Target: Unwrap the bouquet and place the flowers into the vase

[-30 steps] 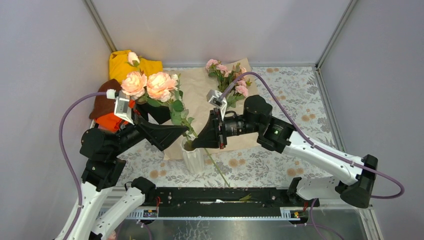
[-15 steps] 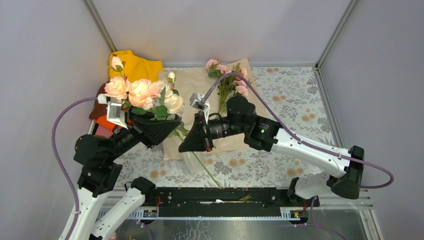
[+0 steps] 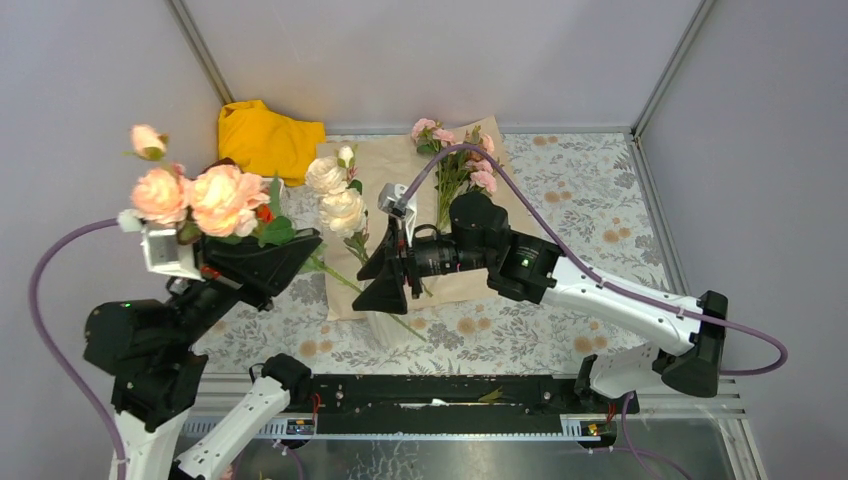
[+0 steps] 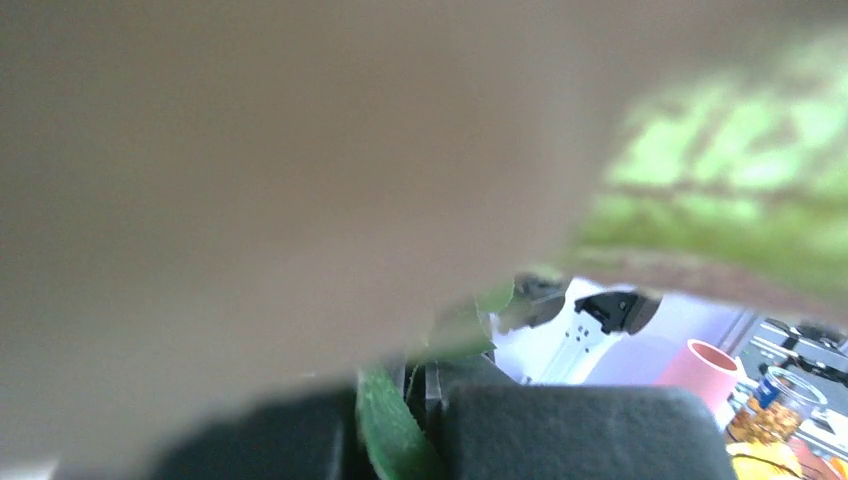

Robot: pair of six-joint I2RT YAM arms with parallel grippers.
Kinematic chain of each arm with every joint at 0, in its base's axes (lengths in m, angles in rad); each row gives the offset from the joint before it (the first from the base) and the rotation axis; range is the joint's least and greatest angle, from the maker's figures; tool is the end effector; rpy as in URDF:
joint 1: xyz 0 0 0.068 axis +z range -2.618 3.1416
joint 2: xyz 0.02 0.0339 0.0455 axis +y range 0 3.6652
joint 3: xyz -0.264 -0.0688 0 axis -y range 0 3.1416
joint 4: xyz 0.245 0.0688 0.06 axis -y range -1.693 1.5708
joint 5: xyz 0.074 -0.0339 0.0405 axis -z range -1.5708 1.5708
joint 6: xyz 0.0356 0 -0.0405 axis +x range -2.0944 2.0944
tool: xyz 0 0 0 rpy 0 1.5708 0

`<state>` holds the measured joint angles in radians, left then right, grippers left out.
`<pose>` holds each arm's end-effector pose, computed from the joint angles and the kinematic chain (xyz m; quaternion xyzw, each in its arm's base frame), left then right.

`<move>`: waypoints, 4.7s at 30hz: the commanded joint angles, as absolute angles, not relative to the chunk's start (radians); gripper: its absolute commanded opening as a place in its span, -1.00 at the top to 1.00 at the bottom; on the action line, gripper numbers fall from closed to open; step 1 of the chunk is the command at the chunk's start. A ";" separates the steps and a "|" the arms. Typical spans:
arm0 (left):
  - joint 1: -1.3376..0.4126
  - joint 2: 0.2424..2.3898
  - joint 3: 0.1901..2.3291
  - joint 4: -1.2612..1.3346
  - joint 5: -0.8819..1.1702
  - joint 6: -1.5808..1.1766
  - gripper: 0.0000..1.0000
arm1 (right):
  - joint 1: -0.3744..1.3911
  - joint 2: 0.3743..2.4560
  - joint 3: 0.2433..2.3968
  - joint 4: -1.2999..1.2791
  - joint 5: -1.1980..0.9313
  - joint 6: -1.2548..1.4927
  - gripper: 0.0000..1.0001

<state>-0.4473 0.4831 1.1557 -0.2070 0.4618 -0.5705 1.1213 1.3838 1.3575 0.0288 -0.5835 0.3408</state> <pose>0.0248 -0.0295 0.4832 0.1630 0.5220 -0.5086 0.6651 0.1219 0.2977 0.4267 -0.4456 0.5481 0.6039 0.3692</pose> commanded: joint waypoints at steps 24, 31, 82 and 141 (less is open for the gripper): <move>-0.400 0.574 1.406 -0.414 0.276 -0.228 1.00 | 1.129 0.804 1.047 -0.060 0.280 0.185 -0.99; -0.400 0.584 1.388 -0.419 0.295 -0.222 1.00 | 1.130 0.807 1.027 -0.063 0.296 0.179 -0.99; -0.399 0.427 0.844 -0.271 0.418 -0.316 0.09 | 0.772 1.313 1.107 -0.243 0.274 0.424 -0.99; -0.398 0.409 1.096 -0.585 -0.221 -0.365 -0.33 | 0.676 1.562 1.149 -0.149 0.077 0.410 1.00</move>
<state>-0.4030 0.3779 1.0580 -0.5644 -0.1638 -0.3264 0.6796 1.7237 1.1774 -0.1974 0.0200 0.4595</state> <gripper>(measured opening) 0.670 0.030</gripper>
